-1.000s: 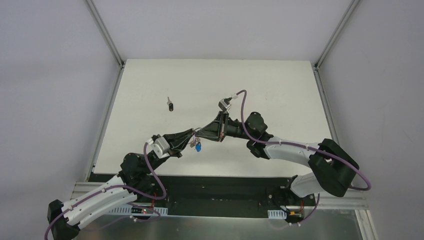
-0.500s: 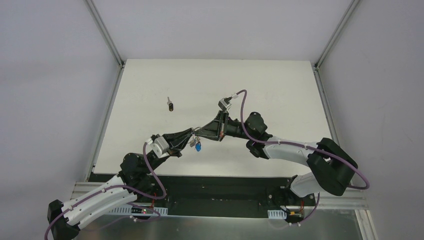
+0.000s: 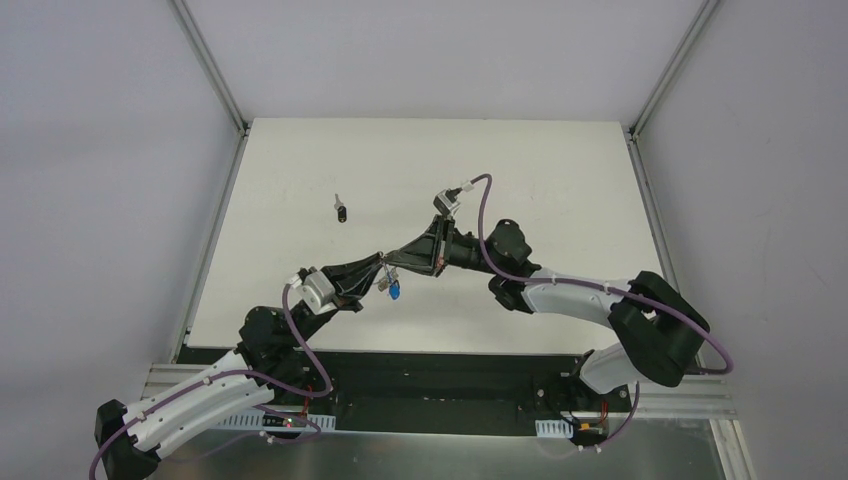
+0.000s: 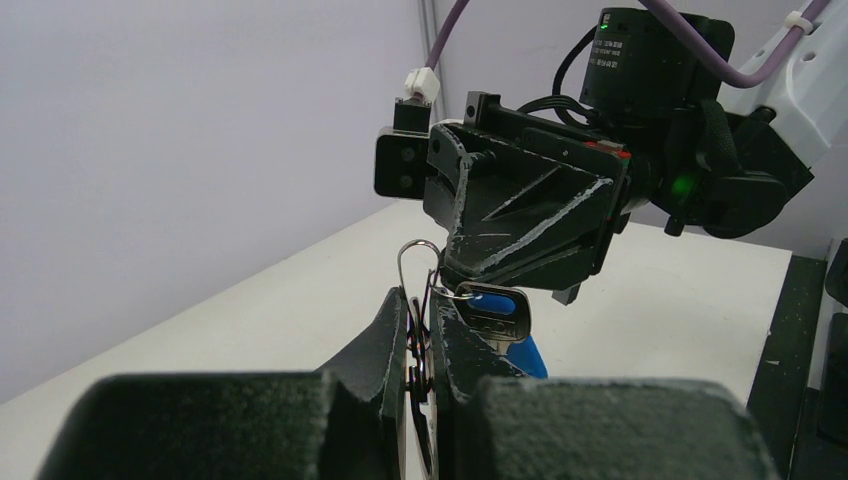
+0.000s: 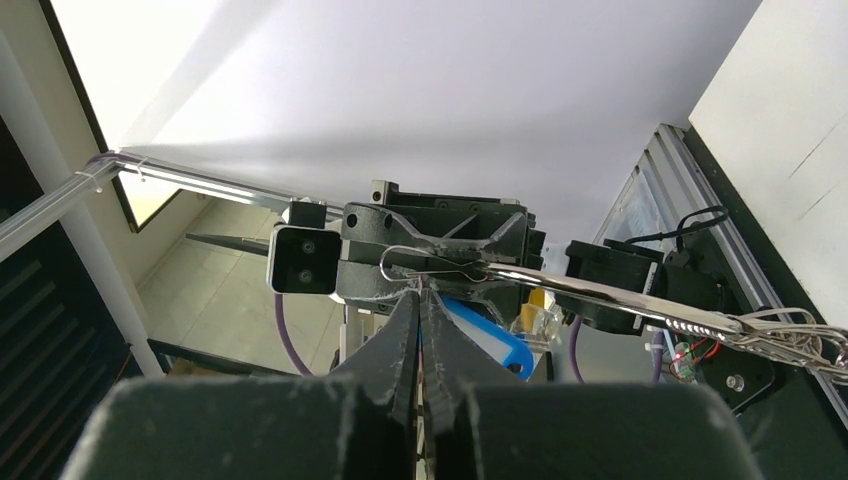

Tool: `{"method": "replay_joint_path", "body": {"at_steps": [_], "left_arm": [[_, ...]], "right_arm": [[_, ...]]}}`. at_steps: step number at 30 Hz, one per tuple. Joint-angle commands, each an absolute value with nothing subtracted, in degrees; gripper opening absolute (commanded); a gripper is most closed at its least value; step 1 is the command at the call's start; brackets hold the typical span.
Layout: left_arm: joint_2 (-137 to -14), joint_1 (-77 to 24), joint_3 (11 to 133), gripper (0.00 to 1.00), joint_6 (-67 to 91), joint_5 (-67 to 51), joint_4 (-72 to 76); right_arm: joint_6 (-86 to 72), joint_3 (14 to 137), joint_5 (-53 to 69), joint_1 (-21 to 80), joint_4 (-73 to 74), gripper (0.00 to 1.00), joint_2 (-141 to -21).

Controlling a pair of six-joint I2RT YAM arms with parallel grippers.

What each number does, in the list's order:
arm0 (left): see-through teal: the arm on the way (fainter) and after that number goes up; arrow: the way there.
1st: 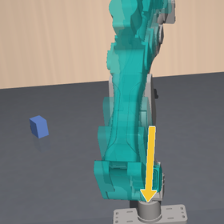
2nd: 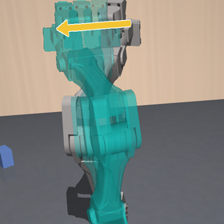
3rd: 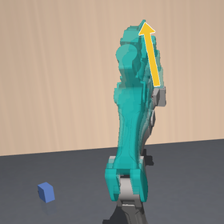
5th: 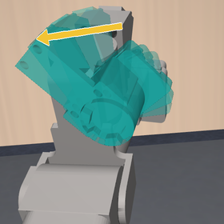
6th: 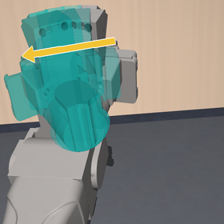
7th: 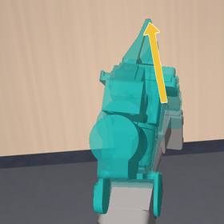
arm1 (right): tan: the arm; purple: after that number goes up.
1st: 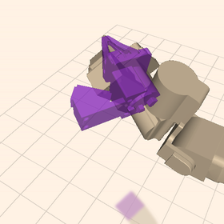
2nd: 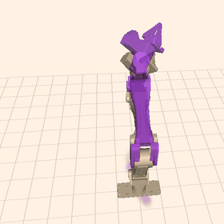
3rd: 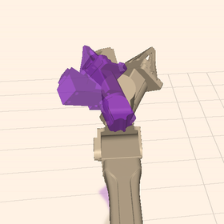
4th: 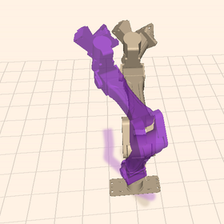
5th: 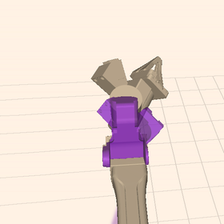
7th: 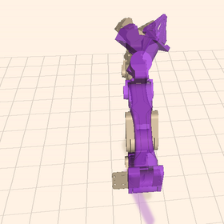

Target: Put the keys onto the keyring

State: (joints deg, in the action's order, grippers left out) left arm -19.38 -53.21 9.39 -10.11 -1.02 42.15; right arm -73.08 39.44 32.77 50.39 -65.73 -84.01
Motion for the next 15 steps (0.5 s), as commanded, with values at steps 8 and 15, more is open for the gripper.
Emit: {"method": "replay_joint_path", "body": {"at_steps": [8, 15], "left_arm": [[-20.81, -53.88, 9.24, 0.0, -9.28, -5.87, 44.12], [-21.57, -53.9, 9.29, 0.0, -9.36, -5.24, 44.12]], "right_arm": [[-73.73, 44.83, 29.15, 49.79, -71.95, 0.0, -85.21], [-75.35, 46.43, 30.24, 49.64, -73.73, 0.0, -86.02]]}}
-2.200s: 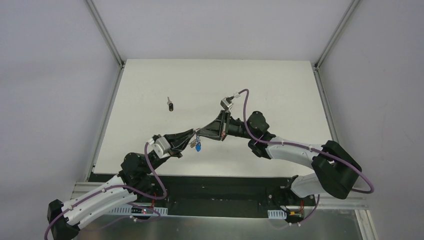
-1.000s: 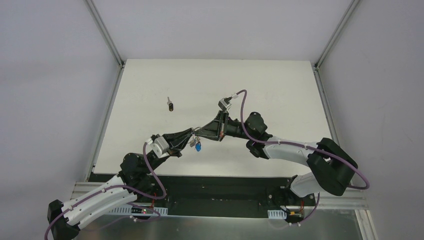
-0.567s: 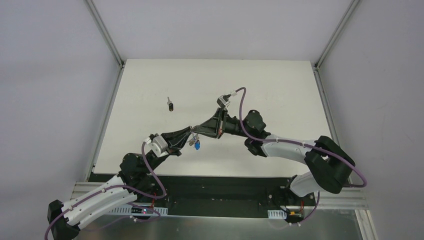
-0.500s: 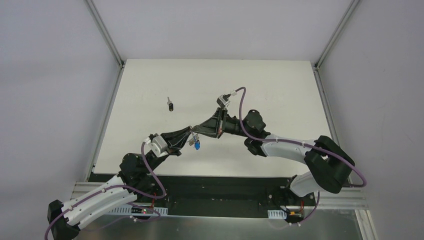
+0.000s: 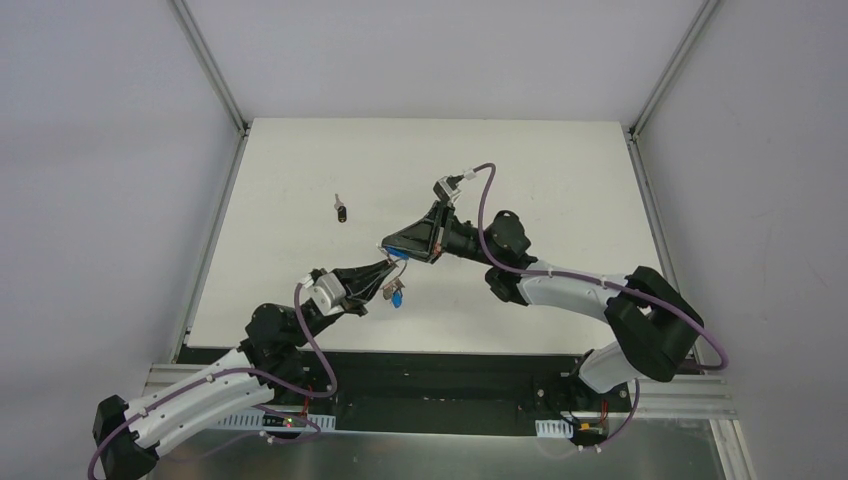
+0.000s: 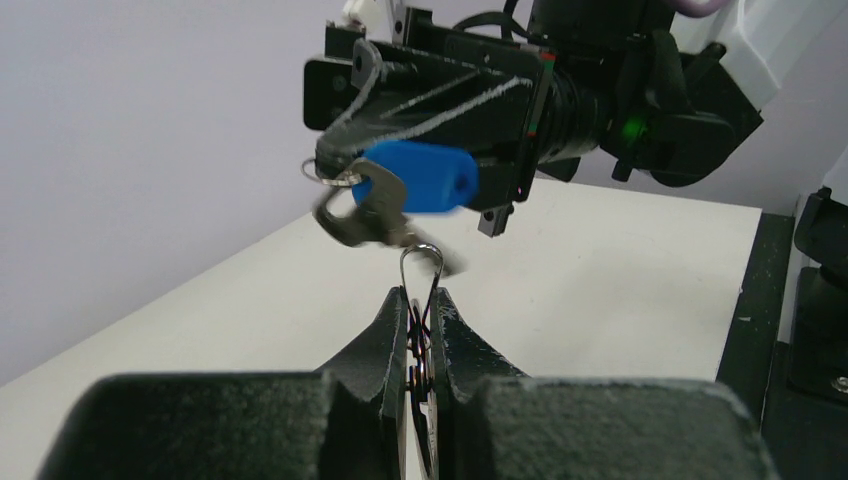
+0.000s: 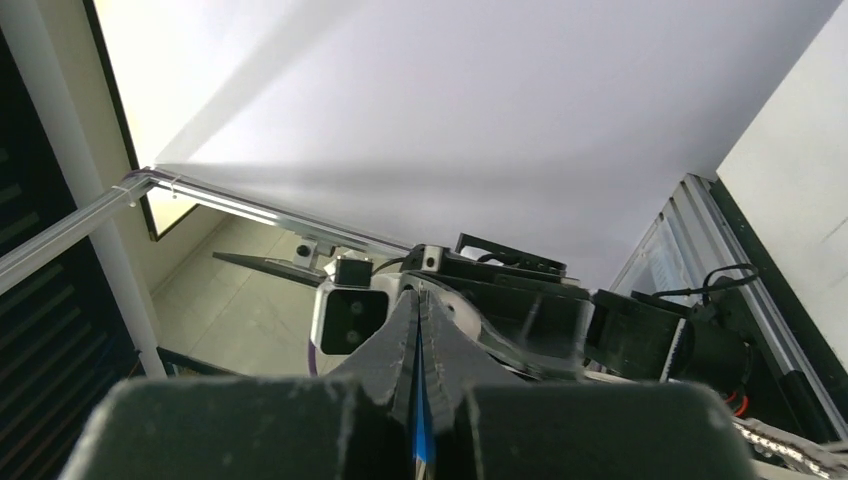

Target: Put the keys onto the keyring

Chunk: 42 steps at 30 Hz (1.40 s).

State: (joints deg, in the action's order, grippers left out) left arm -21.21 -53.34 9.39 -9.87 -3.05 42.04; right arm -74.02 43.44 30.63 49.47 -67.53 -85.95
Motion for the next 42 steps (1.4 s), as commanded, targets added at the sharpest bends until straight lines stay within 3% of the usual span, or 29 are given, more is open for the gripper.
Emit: {"method": "replay_joint_path", "body": {"at_steps": [1, 13, 27, 36, 42], "left_arm": [[-21.57, -53.95, 9.3, 0.0, -9.41, -5.13, 44.12], [-20.66, -53.93, 9.2, 0.0, -10.28, -1.7, 43.09], [-18.38, -53.97, 9.35, 0.0, -10.9, -0.31, 41.31], [-18.47, -53.99, 9.66, 0.0, -10.77, 0.37, 41.87], [-18.55, -53.98, 9.58, 0.0, -11.0, 0.09, 42.45]], "right_arm": [[-75.64, 46.41, 30.26, 49.63, -73.96, 0.0, -86.12], [-71.7, 44.76, 32.6, 49.49, -70.69, 0.0, -81.76], [-41.68, 42.48, 28.05, 49.21, -29.74, 0.0, -58.44], [-36.76, 43.11, 22.67, 52.65, -19.8, 0.0, -59.33], [-42.84, 42.64, 22.26, 53.84, -26.01, 0.0, -63.34]]}}
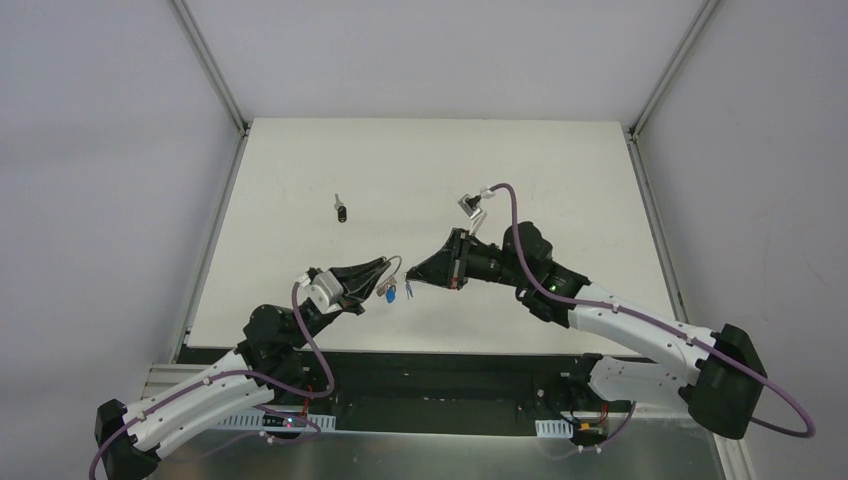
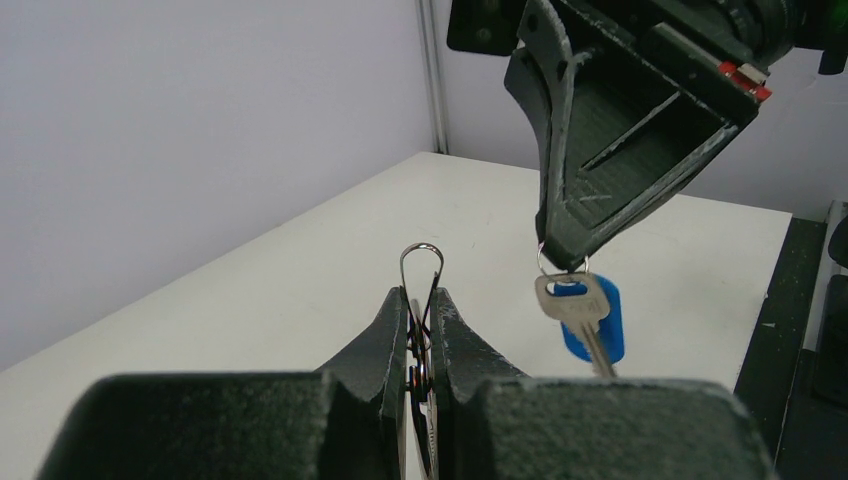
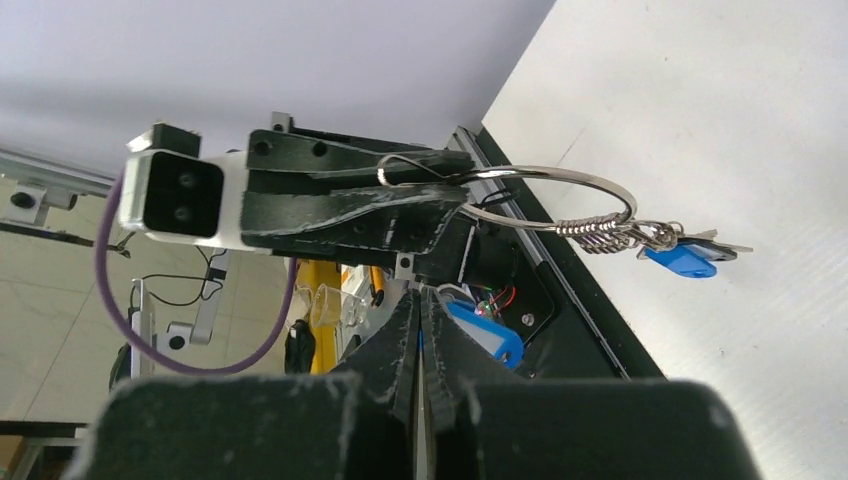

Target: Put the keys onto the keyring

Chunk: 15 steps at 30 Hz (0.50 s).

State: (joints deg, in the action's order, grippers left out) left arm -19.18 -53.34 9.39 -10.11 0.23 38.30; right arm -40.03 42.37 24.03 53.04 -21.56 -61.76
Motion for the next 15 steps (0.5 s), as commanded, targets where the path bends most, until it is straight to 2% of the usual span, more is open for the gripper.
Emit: {"method": "replay_joint_path", "body": {"at_steps": [1, 15], "left_arm": [[-18.5, -53.98, 9.49, 0.0, -11.02, 0.09, 42.57], [-18.38, -54.16, 9.05, 0.0, -11.04, 0.09, 43.33]], "right_arm": [[-44.18, 42.53, 22.13, 53.99, -27.37, 0.0, -64.0], [-56.28, 39.49, 19.09, 55.34, -44.34, 0.0, -69.6]]}}
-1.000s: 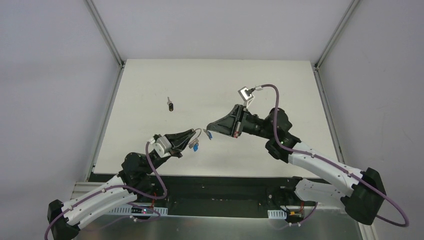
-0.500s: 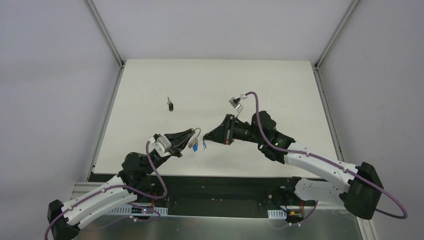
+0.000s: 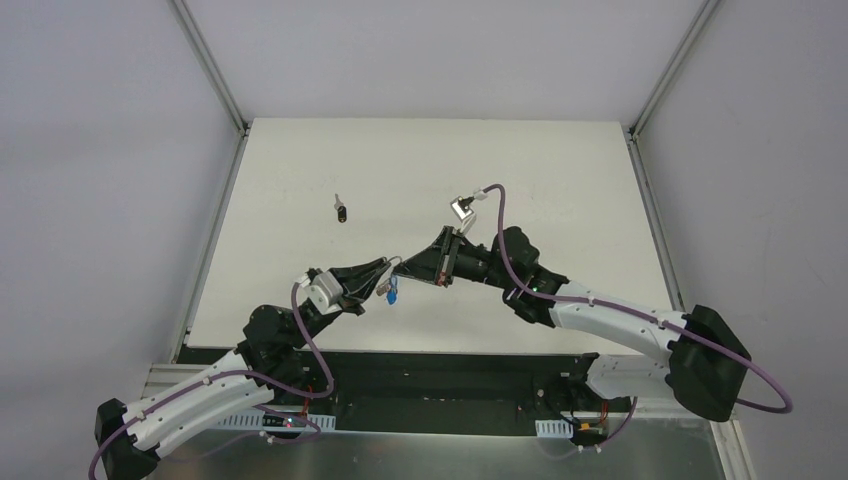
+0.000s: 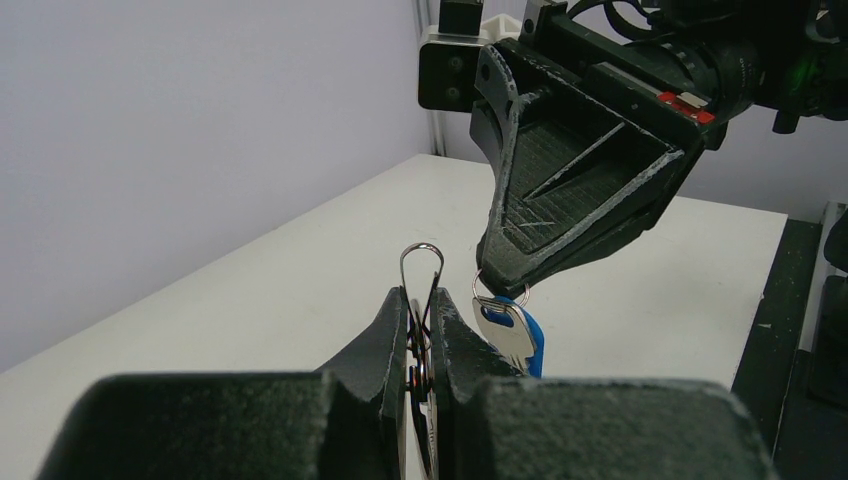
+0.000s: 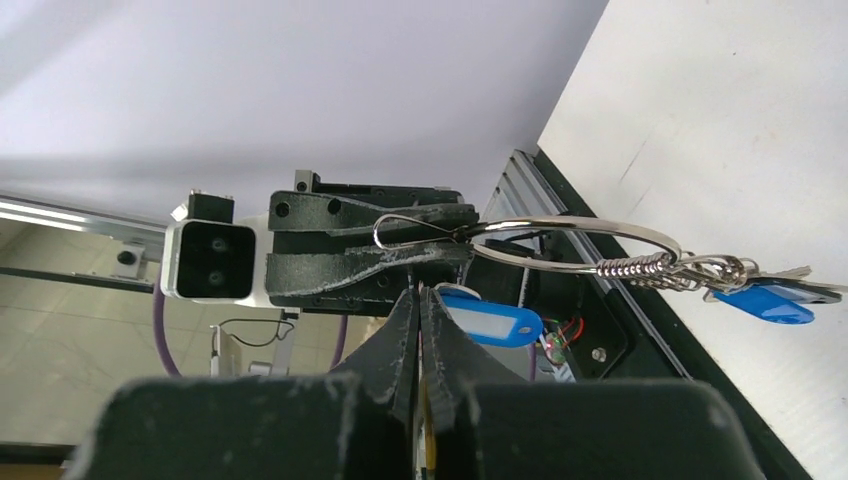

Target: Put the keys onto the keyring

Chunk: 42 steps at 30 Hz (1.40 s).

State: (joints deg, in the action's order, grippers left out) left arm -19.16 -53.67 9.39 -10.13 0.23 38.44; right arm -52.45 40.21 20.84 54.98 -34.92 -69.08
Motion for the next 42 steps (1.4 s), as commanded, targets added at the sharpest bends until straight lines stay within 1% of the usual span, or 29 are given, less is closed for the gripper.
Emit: {"method": "replay_joint_path", "body": {"at_steps": [1, 6, 33, 42], "left_arm": [[-18.36, -54.19, 8.99, 0.0, -11.01, 0.09, 43.33], [-18.45, -54.3, 8.93, 0.0, -10.99, -1.58, 43.5], [-18.56, -54.43, 8.73, 0.0, -10.78, -1.85, 44.38], [-18.14, -54.44, 8.6, 0.0, -10.69, -1.94, 44.3]], "right_arm": [[-56.77, 39.32, 19.01, 55.32, -45.1, 0.0, -69.87], [-59.02, 38.74, 18.44, 55.36, -49.19, 0.0, -71.38], [-65.36, 39.47, 20.89, 55.53, -56.96, 0.0, -77.84], [-64.55, 38.41, 19.12, 55.48, -57.27, 0.0, -76.45]]}}
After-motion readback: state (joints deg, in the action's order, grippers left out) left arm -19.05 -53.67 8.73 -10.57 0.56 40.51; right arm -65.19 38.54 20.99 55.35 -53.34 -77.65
